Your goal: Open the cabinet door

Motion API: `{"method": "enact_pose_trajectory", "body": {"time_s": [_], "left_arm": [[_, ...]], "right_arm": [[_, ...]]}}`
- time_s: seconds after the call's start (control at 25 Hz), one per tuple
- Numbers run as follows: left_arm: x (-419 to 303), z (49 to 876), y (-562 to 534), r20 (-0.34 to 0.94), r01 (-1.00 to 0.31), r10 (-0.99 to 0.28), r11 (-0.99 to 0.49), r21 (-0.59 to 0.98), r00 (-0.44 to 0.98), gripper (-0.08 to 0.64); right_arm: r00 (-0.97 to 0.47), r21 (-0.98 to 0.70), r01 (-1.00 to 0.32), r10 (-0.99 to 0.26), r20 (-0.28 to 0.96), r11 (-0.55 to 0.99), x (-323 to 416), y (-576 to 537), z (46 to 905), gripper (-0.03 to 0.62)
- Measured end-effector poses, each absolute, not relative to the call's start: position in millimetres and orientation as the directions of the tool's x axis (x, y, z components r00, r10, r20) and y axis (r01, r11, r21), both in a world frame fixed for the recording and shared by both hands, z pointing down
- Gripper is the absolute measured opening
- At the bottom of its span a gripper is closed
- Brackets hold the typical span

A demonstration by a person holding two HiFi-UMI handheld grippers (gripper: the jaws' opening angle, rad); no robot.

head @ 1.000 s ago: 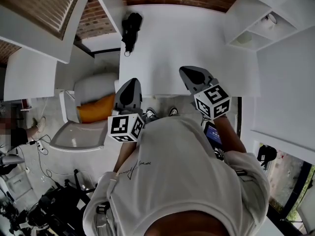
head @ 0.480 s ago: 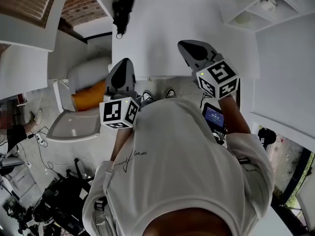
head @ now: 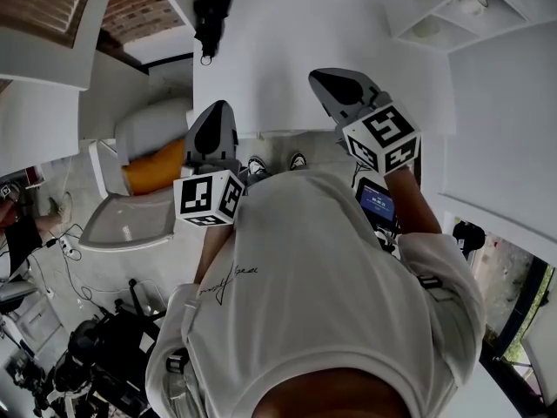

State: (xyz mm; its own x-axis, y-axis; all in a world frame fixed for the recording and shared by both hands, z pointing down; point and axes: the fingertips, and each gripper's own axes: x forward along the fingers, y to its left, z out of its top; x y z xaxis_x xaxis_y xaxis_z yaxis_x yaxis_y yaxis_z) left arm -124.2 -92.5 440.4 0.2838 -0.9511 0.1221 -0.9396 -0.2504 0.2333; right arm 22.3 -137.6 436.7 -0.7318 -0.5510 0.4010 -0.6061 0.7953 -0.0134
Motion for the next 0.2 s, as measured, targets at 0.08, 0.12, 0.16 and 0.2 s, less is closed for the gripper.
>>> {"method": "enact_pose_trajectory", "body": {"time_s": [0.08,0.12,0.16,0.2], "left_arm": [[-125.7,440.7,-92.7,0.124,-0.940,-0.951,-0.249,0.232,0.283,0.017],[-126.5,441.0,-92.7,0.125,-0.940,-0.951,-0.249,0.232,0.282,0.017],[-127.3,441.3,-92.8,0.126,-0.941,-0.951,-0.248,0.231,0.282,0.016],[-128.2,441.7,-92.9,0.127,-0.941,-0.951,-0.248,0.231,0.282,0.017]], "right_arm": [[-0.733,-0.015,-0.604,-0.548,0.403,0.797,21.0,-136.6,437.3,0.025],[-0.734,-0.016,-0.603,-0.547,0.403,0.798,20.1,-136.1,437.7,0.025],[-0.735,-0.017,-0.602,-0.545,0.404,0.798,19.3,-135.6,438.1,0.025],[-0.735,-0.017,-0.601,-0.544,0.404,0.799,18.5,-135.1,438.6,0.025]]}}
